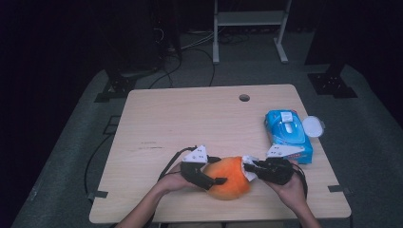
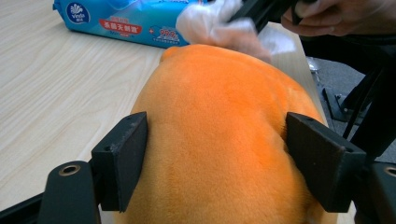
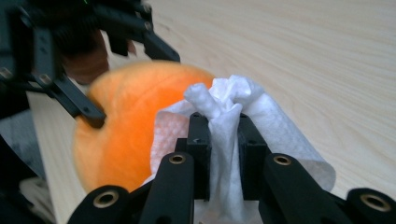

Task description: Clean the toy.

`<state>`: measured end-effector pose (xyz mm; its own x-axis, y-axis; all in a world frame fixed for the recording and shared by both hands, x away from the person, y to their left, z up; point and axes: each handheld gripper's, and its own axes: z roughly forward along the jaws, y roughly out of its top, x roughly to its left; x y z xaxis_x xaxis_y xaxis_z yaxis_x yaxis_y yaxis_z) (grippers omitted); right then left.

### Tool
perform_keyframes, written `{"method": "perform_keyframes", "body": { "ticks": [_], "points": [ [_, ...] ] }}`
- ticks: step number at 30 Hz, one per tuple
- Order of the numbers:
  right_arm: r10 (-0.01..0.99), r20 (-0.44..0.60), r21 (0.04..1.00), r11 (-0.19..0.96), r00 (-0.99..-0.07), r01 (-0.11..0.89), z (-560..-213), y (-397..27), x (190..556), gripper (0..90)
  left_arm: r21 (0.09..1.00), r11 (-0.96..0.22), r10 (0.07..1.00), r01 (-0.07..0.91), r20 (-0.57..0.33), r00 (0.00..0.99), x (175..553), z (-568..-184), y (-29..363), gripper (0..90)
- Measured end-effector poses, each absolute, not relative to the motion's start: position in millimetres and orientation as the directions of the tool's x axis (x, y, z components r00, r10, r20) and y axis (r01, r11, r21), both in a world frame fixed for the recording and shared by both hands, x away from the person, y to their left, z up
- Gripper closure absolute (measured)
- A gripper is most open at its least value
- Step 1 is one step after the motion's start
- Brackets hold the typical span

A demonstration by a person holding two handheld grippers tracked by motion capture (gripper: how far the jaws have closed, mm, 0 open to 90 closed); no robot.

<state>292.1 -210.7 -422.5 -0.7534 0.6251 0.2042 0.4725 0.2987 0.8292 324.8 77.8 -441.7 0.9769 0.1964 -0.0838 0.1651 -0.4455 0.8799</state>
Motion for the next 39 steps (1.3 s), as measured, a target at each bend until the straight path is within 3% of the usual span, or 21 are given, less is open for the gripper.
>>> {"method": "perform_keyframes", "body": {
  "ticks": [3, 7, 12, 19, 25, 31, 39],
  "points": [
    [0.599, 0.204, 0.856, 0.275, -0.774, 0.439, -412, -204, 290, 78.3, 0.88, -0.447, 0.197, 0.161, -0.078, 0.977, 325, -442, 78, 23.3],
    [0.581, 0.158, 0.847, 0.336, -0.798, 0.412, -415, -191, 288, 78.2, 0.878, -0.454, 0.193, 0.154, -0.071, 0.979, 324, -441, 79, 23.3],
    [0.611, 0.217, 0.821, 0.307, -0.761, 0.481, -426, -210, 289, 78.3, 0.879, -0.449, 0.193, 0.16, -0.08, 0.978, 325, -442, 78, 23.3],
    [0.586, 0.177, 0.839, 0.331, -0.791, 0.433, -418, -200, 285, 78.1, 0.878, -0.451, 0.195, 0.162, -0.08, 0.978, 326, -442, 80, 23.2],
    [0.607, 0.184, 0.815, 0.346, -0.773, 0.465, -422, -211, 288, 77.9, 0.88, -0.445, 0.198, 0.166, -0.084, 0.977, 326, -443, 76, 23.1],
    [0.575, 0.136, 0.857, 0.339, -0.807, 0.387, -403, -186, 285, 75.6, 0.88, -0.449, 0.198, 0.153, -0.069, 0.978, 322, -443, 71, 23.1],
    [0.572, 0.102, 0.841, 0.387, -0.814, 0.377, -417, -188, 275, 77.7, 0.875, -0.467, 0.174, 0.129, -0.052, 0.983, 316, -443, 64, 22.9]
  ]
}}
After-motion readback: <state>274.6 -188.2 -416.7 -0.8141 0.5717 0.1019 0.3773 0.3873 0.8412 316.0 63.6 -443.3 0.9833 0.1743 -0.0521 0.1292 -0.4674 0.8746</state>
